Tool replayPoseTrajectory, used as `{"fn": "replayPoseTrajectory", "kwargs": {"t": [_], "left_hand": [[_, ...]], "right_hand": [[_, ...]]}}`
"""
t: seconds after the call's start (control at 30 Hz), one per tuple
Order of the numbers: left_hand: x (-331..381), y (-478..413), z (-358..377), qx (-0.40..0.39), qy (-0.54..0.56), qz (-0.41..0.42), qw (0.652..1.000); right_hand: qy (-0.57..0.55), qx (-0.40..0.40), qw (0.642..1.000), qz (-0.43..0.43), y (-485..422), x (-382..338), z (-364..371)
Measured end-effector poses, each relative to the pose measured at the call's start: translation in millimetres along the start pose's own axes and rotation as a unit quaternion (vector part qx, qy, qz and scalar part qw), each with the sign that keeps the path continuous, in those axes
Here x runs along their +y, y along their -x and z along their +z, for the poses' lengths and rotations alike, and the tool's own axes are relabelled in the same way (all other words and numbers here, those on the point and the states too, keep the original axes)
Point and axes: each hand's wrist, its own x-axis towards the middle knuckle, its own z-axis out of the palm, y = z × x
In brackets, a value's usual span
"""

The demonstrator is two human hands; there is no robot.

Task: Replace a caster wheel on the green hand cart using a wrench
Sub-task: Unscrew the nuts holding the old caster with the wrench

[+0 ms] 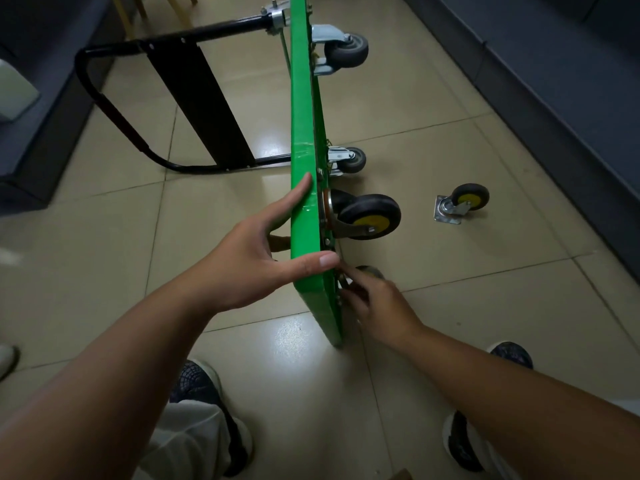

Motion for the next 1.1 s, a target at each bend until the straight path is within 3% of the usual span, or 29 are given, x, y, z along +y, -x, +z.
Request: {"fn": "replayPoseTrajectory", "kwargs": {"t": [0.07,0.17,0.37,0.5,0.73,0.93,1.1], "left_hand": [[3,1,0,0.001,0.003,0.003,1.000],[6,1,1,-0.004,0.007,0.010,1.000],[8,5,4,-0.005,0.034,0.004,0.999],[6,6,4,-0.005,0.038,0.003,0.999],[3,8,4,0.001,0.041,0.002,0.999],[1,6,3,0.002,0.025,0.001,1.000],[-2,3,2,0.003,0.005,-0.011,1.000]], "right_hand": [[-0.003,-0.003,1.000,0.021,11,-4,-15],[-0.114,0.004,0.991,0.073,22,-31,-37],[-0.304,0.038,0.933,0.187,23,-92,-47],[-0.355,0.013,0.900,0.252,14,-113,-46],[-0.290,-0.037,0.933,0.209,13,-104,-36],[-0.199,0.008,0.975,0.099,23,-65,-13],[-0.162,0.047,0.985,0.035,24,-30,8]]}}
